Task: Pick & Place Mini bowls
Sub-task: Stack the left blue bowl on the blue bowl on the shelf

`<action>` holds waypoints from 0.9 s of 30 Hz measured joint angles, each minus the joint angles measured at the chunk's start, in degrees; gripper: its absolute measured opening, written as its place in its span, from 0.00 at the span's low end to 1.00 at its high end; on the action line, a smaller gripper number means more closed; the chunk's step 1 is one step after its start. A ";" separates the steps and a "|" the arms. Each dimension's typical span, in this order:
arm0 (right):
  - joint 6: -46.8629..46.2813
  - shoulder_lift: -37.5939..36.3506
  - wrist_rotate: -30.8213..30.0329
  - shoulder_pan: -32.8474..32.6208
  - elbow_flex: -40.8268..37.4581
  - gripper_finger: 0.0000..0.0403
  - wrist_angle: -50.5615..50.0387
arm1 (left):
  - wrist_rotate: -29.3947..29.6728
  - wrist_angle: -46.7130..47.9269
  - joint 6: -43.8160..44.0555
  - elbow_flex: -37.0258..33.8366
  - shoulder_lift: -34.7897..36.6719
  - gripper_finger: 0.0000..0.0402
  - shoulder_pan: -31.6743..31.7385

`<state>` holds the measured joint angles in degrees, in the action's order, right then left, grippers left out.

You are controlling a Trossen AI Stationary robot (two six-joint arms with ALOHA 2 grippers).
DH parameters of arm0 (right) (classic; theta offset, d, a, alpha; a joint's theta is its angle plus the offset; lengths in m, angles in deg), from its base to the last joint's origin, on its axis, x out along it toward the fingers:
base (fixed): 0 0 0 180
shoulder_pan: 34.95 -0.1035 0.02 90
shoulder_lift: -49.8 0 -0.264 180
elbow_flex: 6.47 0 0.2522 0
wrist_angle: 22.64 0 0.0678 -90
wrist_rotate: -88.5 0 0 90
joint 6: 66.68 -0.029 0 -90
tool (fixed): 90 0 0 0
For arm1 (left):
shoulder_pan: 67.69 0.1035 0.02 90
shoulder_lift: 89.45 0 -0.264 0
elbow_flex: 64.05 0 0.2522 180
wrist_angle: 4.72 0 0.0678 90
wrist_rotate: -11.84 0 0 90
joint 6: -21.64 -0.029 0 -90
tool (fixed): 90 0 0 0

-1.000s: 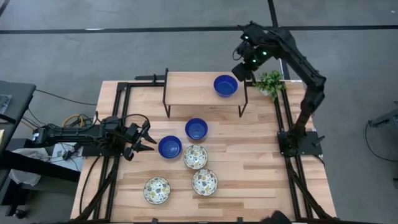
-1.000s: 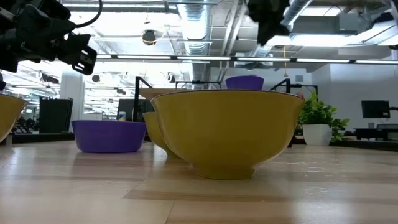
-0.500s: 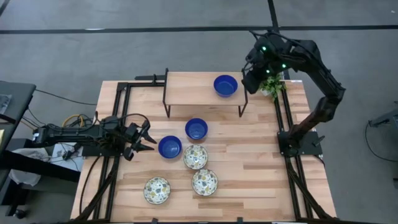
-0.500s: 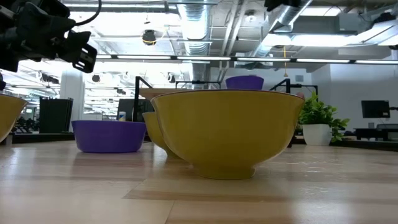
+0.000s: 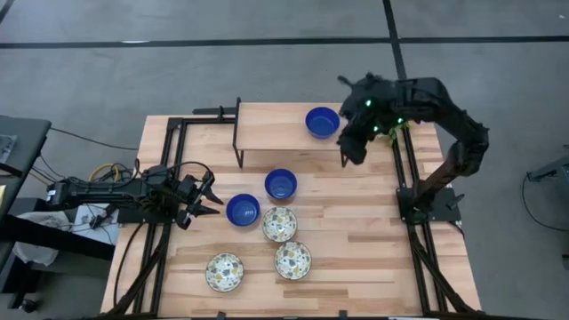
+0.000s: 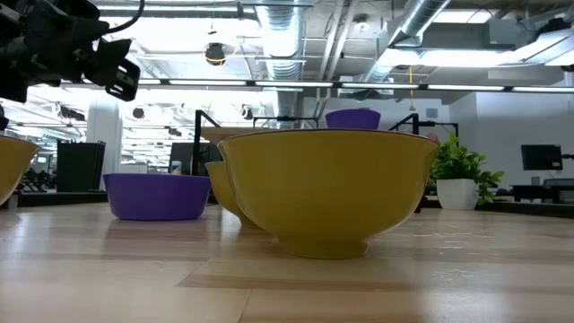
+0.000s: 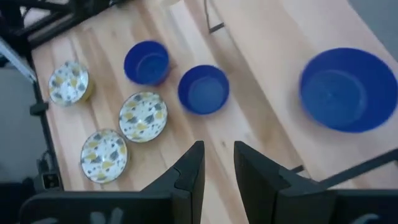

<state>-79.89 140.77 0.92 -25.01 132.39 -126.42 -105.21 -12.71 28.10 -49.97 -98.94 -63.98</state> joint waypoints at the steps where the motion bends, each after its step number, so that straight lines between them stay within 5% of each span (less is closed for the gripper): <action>1: -0.30 0.13 -0.79 -1.48 -0.31 0.19 0.06 | 0.00 -0.08 0.00 0.00 0.01 0.33 0.00; 13: -7.83 -0.28 -6.52 -15.28 -16.73 0.19 4.54 | -0.02 -0.43 0.01 0.00 0.02 0.33 -0.02; 27: -30.06 -0.25 -11.23 -25.95 -29.49 0.19 12.82 | -0.01 -1.12 0.02 0.00 0.02 0.33 -0.02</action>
<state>-109.95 140.52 -10.31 -50.96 102.90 -113.60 -105.22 -13.84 28.12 -49.97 -98.92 -64.00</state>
